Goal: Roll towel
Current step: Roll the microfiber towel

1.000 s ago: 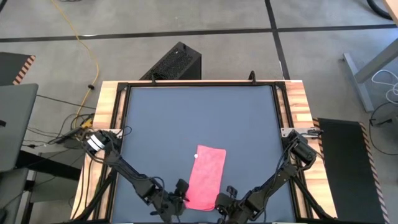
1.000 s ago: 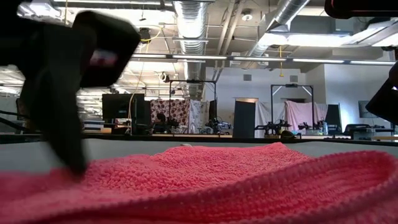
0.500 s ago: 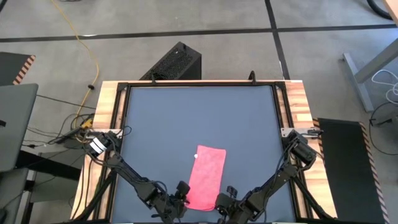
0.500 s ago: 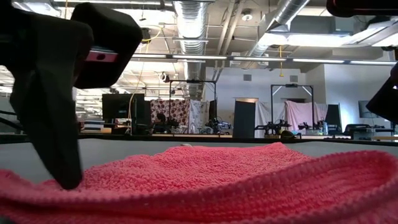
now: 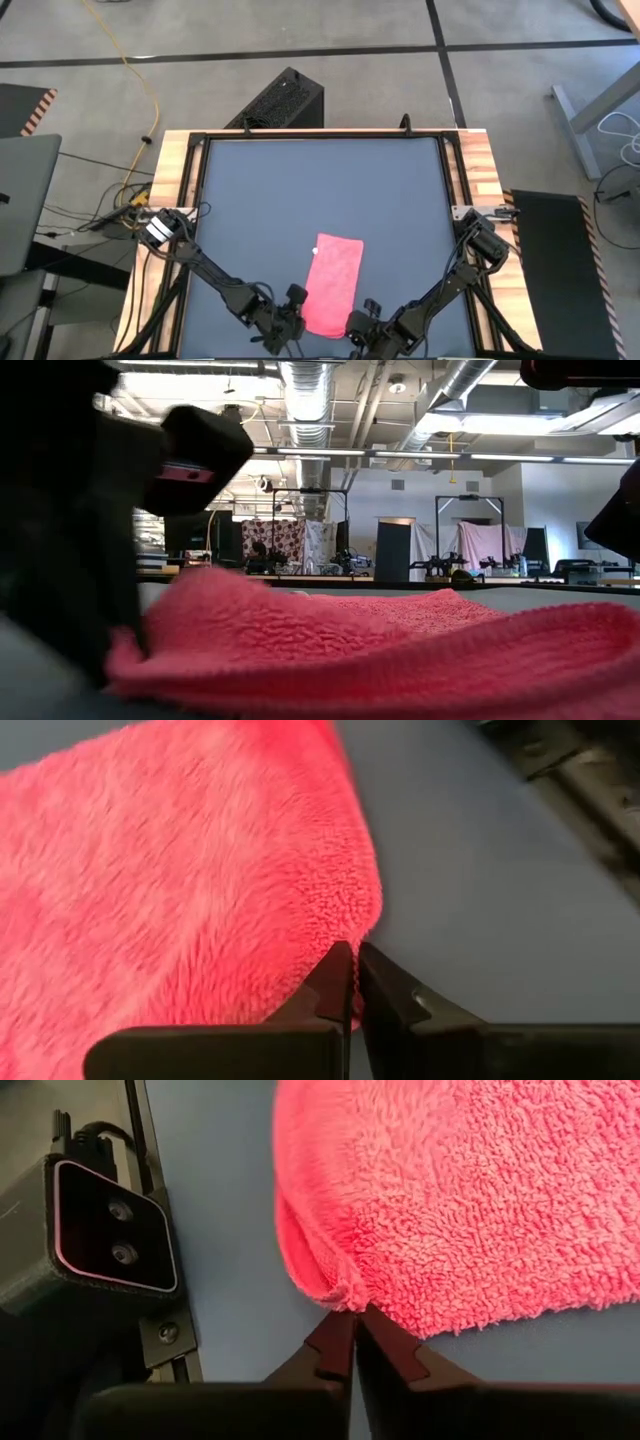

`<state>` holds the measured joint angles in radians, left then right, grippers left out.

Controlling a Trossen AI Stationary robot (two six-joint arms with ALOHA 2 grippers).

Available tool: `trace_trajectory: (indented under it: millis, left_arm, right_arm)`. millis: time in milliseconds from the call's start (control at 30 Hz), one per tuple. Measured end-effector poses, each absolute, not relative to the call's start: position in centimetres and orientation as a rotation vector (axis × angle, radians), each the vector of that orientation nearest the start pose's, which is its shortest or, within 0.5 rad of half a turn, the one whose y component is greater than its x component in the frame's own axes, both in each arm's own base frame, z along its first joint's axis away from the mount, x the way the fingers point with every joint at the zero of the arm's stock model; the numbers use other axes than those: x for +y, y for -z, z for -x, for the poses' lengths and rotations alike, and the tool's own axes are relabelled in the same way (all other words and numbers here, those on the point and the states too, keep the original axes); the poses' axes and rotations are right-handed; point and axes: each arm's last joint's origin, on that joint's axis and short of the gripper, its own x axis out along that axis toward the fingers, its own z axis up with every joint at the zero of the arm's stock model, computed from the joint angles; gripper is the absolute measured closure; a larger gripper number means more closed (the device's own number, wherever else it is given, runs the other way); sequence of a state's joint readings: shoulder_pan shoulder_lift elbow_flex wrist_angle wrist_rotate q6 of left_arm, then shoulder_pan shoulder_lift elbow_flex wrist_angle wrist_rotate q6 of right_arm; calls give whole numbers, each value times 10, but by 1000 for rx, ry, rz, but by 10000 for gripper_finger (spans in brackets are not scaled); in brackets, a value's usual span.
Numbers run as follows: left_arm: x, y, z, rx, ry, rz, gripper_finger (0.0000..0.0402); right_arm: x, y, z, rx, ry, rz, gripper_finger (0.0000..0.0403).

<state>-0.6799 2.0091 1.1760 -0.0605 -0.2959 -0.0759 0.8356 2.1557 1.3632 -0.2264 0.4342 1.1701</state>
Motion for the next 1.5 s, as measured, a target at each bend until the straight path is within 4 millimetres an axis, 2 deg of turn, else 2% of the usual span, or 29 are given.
trace_trajectory:
  millis: [233,400,600,800,900,1000,1367,1500]
  left_arm:
    - [-234,-146,-323,812,373,-224,401]
    - [-229,-145,-326,856,395,-124,401]
    - [-230,-145,-325,859,407,-105,401]
    - [-229,-146,-327,854,399,-94,401]
    - [-228,-145,-327,855,398,-93,401]
    - [-228,-146,-328,855,402,-90,401]
    - [-227,-146,-328,855,402,-88,401]
    - [-227,-146,-329,851,402,-88,401]
  right_arm:
    - [314,-131,-289,891,59,-415,329]
    - [322,-148,-280,868,-47,-322,317]
    - [328,-149,-272,777,-50,-161,297]
    - [334,-143,-284,675,-122,-64,231]
    - [333,-138,-290,658,-136,7,191]
    - [331,-139,-291,644,-130,51,168]
    - [334,-140,-288,623,-163,183,182]
    - [336,-120,-292,632,-174,230,186]
